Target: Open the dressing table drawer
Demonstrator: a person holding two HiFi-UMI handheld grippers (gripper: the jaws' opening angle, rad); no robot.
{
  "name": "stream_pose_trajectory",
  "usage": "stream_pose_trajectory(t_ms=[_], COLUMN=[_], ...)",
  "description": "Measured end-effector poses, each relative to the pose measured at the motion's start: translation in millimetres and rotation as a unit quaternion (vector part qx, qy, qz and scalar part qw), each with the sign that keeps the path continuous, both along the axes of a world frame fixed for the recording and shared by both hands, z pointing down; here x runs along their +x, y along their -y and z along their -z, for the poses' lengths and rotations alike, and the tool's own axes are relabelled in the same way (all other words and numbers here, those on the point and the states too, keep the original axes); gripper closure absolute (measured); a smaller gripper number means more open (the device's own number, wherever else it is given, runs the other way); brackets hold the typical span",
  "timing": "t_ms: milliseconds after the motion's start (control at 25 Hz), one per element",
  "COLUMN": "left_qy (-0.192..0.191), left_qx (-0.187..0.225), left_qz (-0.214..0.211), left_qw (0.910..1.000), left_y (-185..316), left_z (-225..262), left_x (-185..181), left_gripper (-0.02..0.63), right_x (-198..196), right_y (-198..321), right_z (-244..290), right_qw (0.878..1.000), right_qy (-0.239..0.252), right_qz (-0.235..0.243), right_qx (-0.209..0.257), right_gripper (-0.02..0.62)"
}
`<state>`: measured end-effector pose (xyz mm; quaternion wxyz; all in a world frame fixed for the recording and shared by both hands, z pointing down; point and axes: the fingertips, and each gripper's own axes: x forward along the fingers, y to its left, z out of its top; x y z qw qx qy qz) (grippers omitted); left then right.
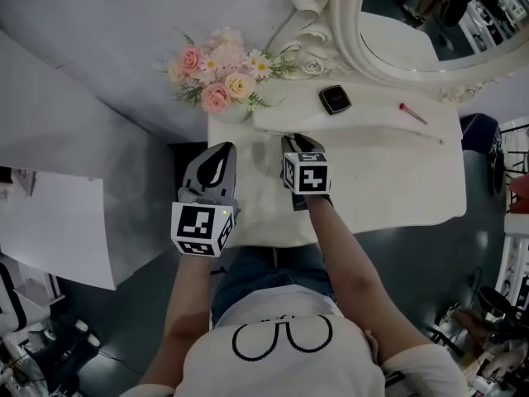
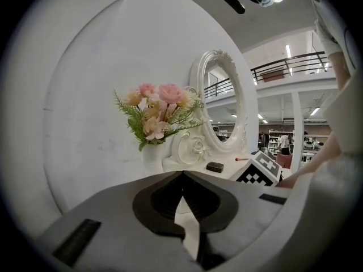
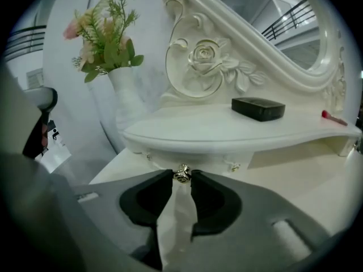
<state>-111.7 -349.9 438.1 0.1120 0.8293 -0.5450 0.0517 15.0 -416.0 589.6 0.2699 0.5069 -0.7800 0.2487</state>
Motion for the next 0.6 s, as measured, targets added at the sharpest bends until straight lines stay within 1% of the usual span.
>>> stream_pose_trajectory(t_ms=[280, 600], left_qy=[-0.003, -0.006], left_qx=[0.001, -0.003], left_qz=[0.002, -0.003], left_qw=[1.0000, 1.0000], left_y=[9.9, 12.5], left_z=[0.3, -3.8], left_x=[-1.4, 0.6], left_gripper=[0.607, 0.607], right_x=[-2.3, 0.5], right_y=[3.8, -7.7], right_z=[-2.8, -2.8], right_qw=[1.000, 1.000], right_qy=[-0.014, -0.014], right_qz=[0.002, 0.000], right_qx=[-0.008, -0.014], right_gripper=[0.502, 0.502])
